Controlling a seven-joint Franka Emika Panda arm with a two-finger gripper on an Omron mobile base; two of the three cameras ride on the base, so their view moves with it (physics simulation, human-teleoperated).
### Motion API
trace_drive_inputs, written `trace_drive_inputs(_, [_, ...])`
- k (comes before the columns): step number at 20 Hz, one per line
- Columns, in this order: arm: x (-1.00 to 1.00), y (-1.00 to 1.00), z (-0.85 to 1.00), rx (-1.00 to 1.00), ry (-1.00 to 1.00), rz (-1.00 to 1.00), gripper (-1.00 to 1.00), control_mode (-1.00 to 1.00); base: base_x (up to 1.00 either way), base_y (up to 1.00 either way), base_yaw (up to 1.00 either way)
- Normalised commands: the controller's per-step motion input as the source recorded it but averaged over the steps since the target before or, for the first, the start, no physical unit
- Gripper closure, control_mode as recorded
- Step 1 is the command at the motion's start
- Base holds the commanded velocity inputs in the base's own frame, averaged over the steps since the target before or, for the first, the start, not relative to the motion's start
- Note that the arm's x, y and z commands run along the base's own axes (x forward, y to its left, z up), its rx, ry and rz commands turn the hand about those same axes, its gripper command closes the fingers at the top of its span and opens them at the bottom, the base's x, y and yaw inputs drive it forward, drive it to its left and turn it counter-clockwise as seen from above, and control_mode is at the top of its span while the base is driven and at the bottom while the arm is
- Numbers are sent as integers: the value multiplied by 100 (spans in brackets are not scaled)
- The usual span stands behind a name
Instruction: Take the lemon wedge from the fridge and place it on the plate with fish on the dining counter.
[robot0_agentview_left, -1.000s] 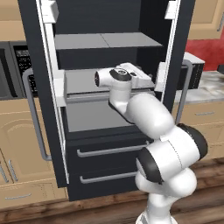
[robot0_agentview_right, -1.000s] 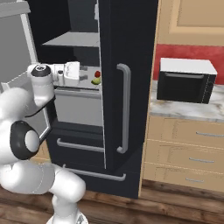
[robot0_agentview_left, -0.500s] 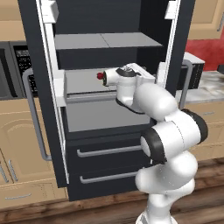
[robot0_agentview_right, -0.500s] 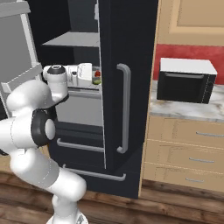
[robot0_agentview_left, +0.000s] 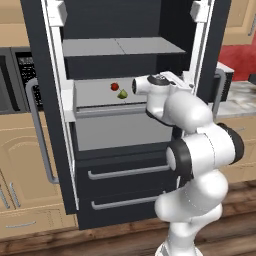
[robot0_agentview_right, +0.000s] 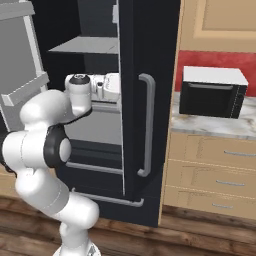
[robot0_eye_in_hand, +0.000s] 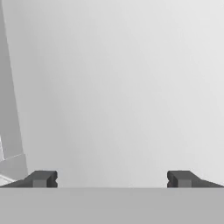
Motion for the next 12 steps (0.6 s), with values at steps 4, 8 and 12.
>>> trace_drive_inputs(4, [-40,-85,-1,1,0,-6,-100,-100,0,0,0])
trace_drive_inputs(8, [-56,-97,0,4,0,-9,-100,-100,0,0,0])
trace_drive_inputs(12, [-51,-70,0,6,-1,-2,-100,-100,0,0,0])
